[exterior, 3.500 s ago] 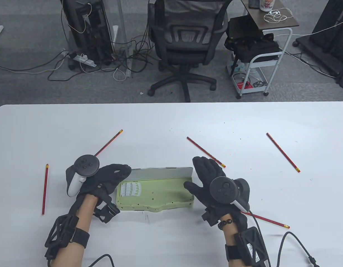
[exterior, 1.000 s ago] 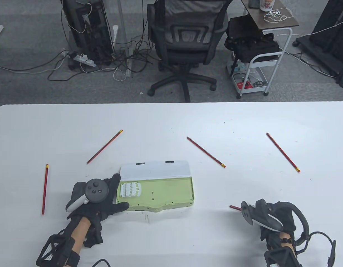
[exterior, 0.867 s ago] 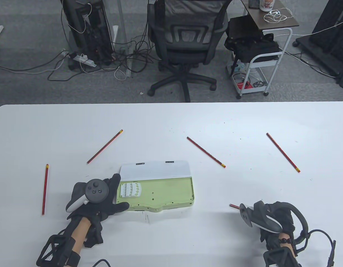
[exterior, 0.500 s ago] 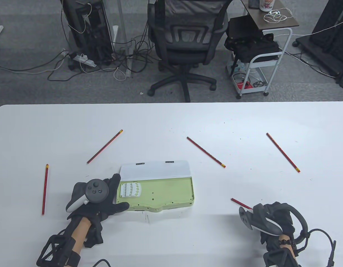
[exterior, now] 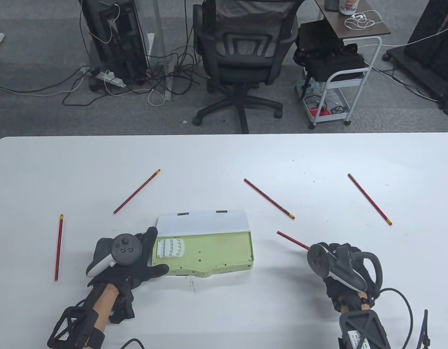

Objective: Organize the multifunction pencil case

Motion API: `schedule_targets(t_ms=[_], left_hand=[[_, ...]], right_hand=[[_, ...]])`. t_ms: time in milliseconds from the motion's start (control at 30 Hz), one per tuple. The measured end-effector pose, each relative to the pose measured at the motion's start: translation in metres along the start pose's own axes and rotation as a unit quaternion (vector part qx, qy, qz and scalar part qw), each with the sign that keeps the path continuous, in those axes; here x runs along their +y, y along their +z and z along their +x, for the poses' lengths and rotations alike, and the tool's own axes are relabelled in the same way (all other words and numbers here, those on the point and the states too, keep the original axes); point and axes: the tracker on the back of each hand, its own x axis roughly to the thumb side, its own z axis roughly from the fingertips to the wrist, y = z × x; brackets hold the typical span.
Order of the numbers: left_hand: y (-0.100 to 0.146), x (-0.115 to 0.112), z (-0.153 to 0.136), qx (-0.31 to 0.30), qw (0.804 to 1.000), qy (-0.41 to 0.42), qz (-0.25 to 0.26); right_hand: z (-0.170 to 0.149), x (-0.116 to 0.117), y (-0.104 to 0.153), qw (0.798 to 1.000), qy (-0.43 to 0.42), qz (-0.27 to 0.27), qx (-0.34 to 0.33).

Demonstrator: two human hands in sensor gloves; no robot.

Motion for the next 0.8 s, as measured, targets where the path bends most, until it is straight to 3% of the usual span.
schedule_targets(t_ms=[133,333,533,800], left_hand=[[0.000,0.000,0.000,0.000,1.000,0.000,0.000],[0.000,0.000,0.000,0.000,1.000,0.001,0.000],[0.000,0.000,0.000,0.000,1.000,0.001,0.000],[0.000,0.000,0.000,0.000,1.000,0.002,-0.004]], right_hand=[[0.028,-0.019,-0.019,0.998,-0.051,-0.028,-0.027],[0.092,-0.031,-0.045,0.995,-0.020,-0.024,-0.098],[0.149,-0.029,-0.064,0.989,0.013,-0.011,-0.147],[0.192,-0.017,-0.075,0.981,0.063,-0.006,-0.182]])
